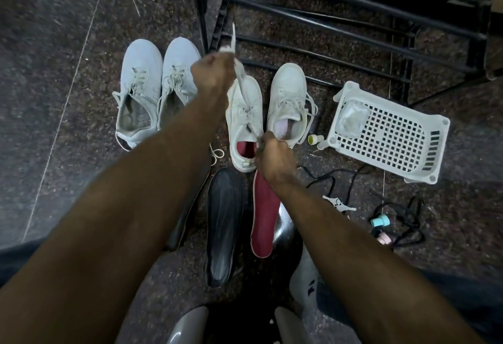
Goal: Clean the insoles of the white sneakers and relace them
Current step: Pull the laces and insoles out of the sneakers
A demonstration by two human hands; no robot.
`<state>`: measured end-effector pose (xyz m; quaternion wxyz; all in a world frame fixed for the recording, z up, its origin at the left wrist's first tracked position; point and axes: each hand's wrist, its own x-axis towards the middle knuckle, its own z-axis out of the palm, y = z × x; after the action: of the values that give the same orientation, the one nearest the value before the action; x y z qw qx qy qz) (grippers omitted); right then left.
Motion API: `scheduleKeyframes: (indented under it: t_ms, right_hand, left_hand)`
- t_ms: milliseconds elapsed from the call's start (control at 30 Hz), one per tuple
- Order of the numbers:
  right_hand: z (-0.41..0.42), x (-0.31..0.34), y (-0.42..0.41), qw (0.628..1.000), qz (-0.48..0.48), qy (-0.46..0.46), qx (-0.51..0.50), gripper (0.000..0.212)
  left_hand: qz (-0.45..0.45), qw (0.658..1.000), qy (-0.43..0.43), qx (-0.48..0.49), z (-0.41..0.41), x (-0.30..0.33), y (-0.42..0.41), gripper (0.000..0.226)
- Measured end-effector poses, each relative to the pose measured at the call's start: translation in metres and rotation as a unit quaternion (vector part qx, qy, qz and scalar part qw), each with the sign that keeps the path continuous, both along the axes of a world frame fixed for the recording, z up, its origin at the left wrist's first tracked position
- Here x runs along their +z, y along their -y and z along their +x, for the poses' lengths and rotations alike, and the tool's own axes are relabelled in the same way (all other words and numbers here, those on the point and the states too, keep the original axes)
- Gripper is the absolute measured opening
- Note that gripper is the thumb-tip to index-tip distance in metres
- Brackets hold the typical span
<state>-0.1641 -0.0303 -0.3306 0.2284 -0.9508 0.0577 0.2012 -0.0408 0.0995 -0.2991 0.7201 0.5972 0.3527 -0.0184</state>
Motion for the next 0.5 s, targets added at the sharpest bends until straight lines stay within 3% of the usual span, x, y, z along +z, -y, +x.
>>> scheduleKeyframes:
  t_ms: [67,167,233,300,400,500]
  right_hand:
    - [0.0,-0.001,-0.001,1.0,0.004,0.001,-0.003,0.021]
    - [0.002,0.0,-0.001,1.0,0.009,-0.006,-0.005,0.022]
    - [0.003,0.0,-0.001,1.0,0.006,-0.011,0.0,0.022]
    - [0.004,0.002,0.0,1.0,-0.005,-0.014,0.013,0.021]
    - [0.013,0.005,0.002,0.999,-0.021,-0.026,0.036,0.02]
    - [0.027,0.007,0.003,0.999,-0.024,-0.02,0.041,0.022]
  left_hand:
    - [0.058,0.997,0.05,0.004,0.022,0.024,-0.006,0.019]
    - [0.112,0.985,0.11,-0.072,0.027,0.037,-0.008,0.026]
    - [0.182,0.97,0.075,-0.144,0.017,0.018,-0.01,0.016]
    - [0.243,0.944,-0.012,-0.225,-0.003,-0.006,-0.012,0.005]
    - [0.25,0.913,-0.095,-0.31,-0.046,-0.041,-0.009,0.018]
    - [0.287,0.893,-0.078,-0.339,-0.082,-0.055,0.0,0.028]
